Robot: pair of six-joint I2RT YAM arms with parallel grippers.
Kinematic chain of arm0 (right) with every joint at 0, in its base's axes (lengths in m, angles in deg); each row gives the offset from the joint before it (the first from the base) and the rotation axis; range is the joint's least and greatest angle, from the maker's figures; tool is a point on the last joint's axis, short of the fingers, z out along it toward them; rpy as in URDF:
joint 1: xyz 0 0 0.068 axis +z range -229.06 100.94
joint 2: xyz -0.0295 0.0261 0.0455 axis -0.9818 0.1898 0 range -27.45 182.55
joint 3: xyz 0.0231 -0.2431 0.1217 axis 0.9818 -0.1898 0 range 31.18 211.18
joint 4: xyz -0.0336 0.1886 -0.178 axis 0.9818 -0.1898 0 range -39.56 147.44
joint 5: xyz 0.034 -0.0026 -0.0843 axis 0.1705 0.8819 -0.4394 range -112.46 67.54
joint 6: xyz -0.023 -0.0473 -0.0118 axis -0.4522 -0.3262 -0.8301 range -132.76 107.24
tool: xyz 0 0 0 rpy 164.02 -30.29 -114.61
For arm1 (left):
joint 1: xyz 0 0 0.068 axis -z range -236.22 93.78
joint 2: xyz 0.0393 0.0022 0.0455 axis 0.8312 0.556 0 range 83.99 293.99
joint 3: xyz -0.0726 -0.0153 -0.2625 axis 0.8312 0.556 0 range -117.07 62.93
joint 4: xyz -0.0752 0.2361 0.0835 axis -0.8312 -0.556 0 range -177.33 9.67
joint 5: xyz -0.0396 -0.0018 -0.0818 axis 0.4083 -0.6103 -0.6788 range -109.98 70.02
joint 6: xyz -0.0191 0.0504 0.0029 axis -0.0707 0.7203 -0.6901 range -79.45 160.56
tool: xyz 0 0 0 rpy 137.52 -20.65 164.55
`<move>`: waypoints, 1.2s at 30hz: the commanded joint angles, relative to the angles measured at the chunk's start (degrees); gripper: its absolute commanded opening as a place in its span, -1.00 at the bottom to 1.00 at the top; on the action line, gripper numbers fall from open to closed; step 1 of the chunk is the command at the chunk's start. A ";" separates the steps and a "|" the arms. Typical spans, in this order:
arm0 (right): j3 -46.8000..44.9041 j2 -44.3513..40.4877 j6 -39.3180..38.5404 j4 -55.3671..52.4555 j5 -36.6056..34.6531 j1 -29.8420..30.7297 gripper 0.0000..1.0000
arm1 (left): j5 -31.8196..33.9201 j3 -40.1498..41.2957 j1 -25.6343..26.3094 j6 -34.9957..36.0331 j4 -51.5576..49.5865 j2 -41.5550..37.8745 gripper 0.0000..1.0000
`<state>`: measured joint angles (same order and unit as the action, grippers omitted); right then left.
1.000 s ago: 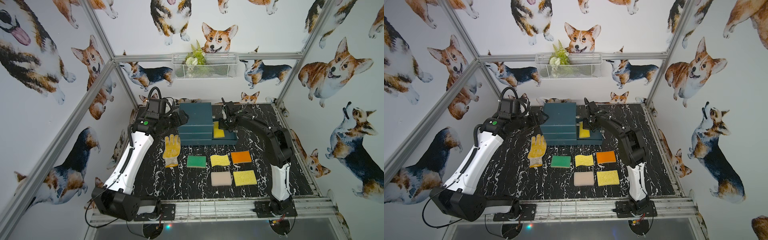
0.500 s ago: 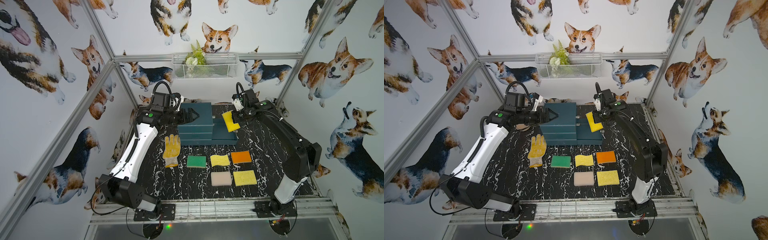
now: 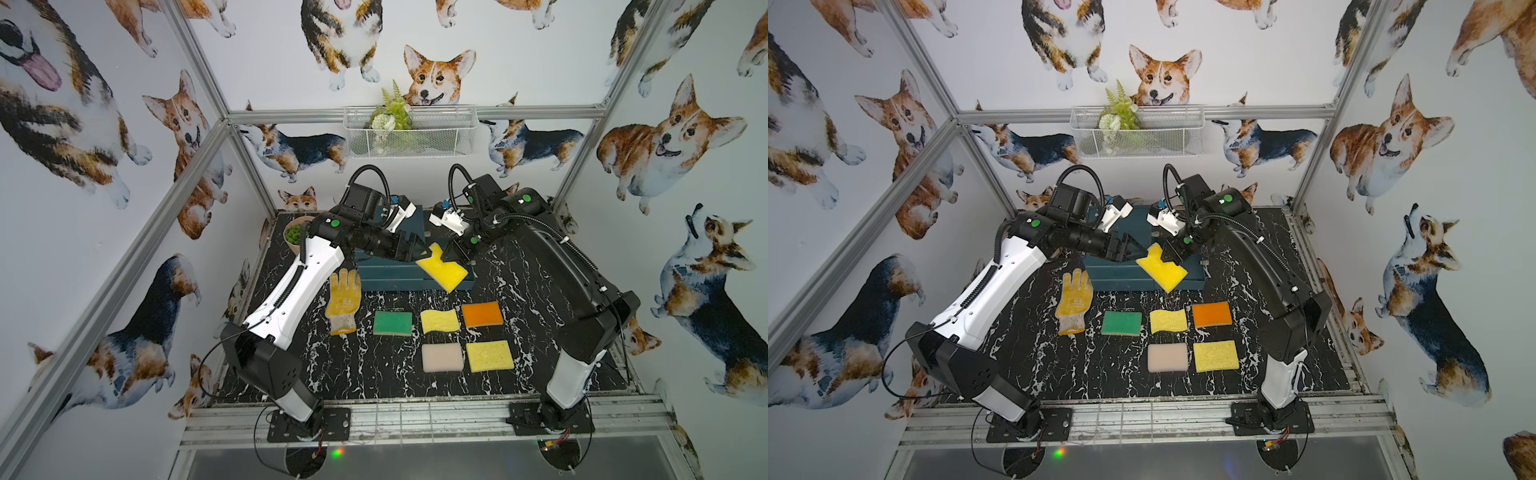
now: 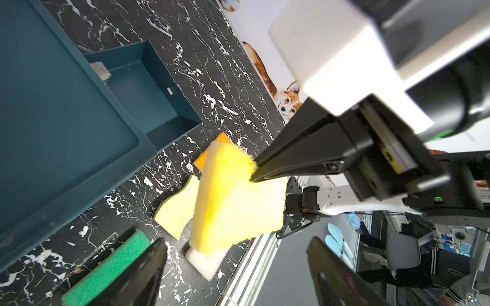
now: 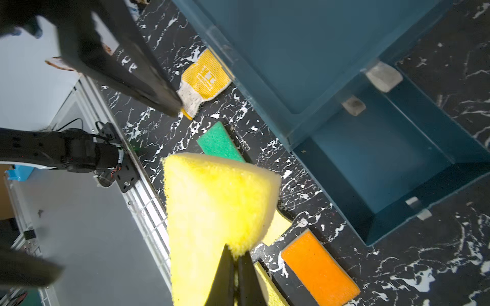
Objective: Take the sponge out of the drawer
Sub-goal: Pick up the sponge from the drawer.
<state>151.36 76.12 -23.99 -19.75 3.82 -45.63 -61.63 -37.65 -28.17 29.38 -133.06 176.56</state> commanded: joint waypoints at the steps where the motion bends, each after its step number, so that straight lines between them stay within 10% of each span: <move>1: 1.32 -0.28 -2.38 -3.18 2.47 0.76 -1.00 | -1.63 0.20 0.60 2.30 -1.33 0.28 0.64; 14: 3.31 -1.21 -0.39 -0.41 1.85 1.90 -1.00 | -2.54 2.75 1.78 0.87 0.59 0.72 -0.34; 17: 3.22 -1.35 0.24 0.43 1.97 1.92 -1.00 | -2.87 3.85 1.87 -0.07 1.78 0.11 -0.96; 36: -16.51 -14.00 17.63 27.31 -24.61 1.24 0.31 | 8.58 22.76 2.01 -18.43 15.09 -15.20 -1.00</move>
<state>137.50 64.33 -10.61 -0.63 -12.95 -44.19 -56.45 -17.89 -26.20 15.85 -121.19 164.02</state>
